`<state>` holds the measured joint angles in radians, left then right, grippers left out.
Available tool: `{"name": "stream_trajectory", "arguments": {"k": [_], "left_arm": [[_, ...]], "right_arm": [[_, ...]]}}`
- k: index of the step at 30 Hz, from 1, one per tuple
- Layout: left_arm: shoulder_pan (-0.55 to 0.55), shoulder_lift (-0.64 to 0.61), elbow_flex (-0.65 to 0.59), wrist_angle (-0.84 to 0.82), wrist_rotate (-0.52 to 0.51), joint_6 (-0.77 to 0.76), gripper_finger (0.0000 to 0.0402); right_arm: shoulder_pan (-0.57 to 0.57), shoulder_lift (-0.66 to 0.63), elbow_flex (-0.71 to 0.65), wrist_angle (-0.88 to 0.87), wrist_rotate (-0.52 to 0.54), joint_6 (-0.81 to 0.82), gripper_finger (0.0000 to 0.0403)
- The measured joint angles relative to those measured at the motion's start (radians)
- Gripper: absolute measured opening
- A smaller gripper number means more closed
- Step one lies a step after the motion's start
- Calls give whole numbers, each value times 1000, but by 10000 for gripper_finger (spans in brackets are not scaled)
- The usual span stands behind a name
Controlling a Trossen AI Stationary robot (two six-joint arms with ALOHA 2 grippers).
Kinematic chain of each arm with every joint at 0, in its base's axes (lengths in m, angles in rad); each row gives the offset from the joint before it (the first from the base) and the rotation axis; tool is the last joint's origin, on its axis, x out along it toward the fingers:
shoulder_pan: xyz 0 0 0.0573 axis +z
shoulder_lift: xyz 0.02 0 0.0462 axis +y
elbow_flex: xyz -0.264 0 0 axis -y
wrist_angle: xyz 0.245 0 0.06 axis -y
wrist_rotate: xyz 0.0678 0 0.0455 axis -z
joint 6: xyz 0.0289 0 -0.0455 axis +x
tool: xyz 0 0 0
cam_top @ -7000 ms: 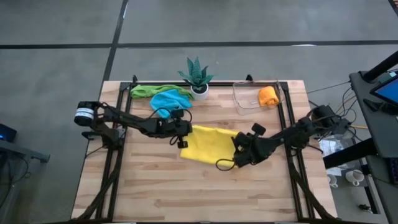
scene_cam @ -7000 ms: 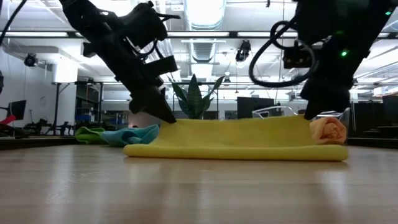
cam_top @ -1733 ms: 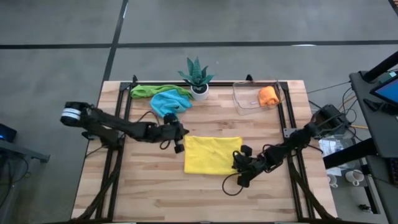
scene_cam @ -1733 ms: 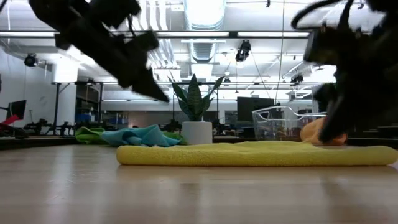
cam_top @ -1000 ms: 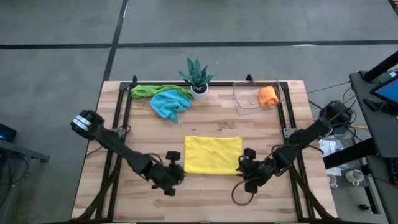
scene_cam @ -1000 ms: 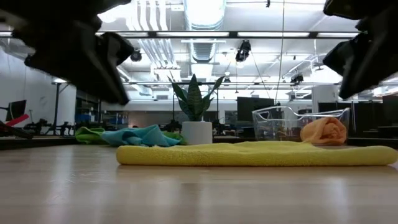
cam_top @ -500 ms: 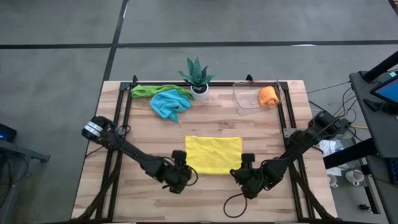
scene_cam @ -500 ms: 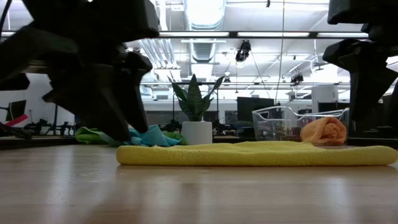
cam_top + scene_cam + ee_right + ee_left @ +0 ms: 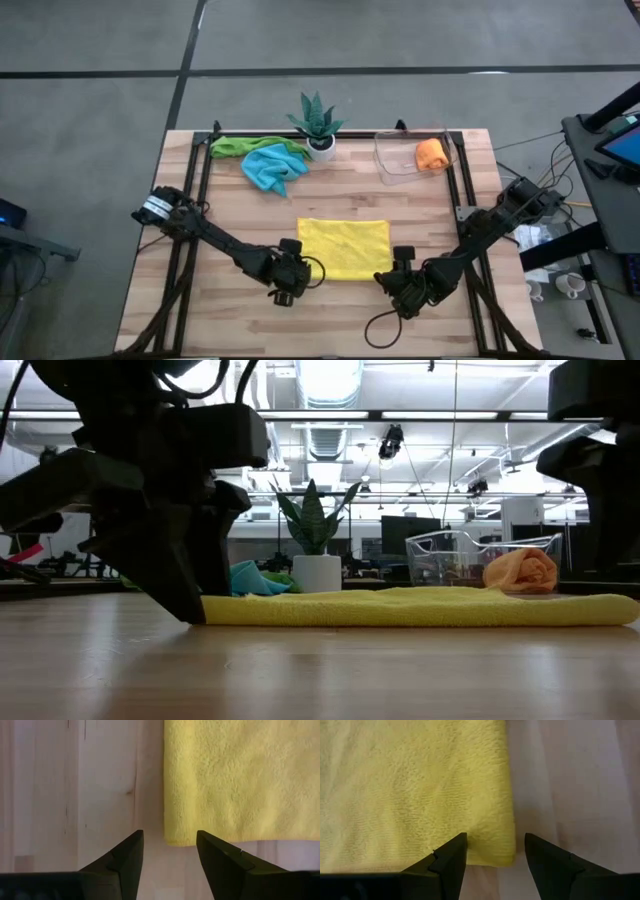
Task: Roll microfiber towels into tight, uniform cylinder then place into a basket
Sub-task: Fold the yellow microfiber cloth
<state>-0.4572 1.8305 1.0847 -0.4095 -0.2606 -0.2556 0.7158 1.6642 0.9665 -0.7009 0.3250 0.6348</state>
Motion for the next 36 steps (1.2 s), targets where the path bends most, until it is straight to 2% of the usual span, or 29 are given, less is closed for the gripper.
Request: {"name": "stream_trajectory", "arguments": {"k": [4, 17, 28, 32, 36], "left_arm": [[-1, 0, 0, 0, 22, 0, 166], [-1, 0, -1, 0, 22, 0, 9], [-1, 0, -3, -2, 22, 0, 1], [-2, 0, -3, -2, 22, 0, 1], [-4, 0, -3, -1, 22, -45, 1]], "right_arm": [[0, 0, -14, 11, -37, -6, 180], [-18, 4, -40, 61, -10, -94, 180], [-29, 58, -53, 115, -10, -120, 157], [-29, 60, -57, 113, -18, -116, 120], [-29, 60, -70, 145, -22, -114, 59]]}}
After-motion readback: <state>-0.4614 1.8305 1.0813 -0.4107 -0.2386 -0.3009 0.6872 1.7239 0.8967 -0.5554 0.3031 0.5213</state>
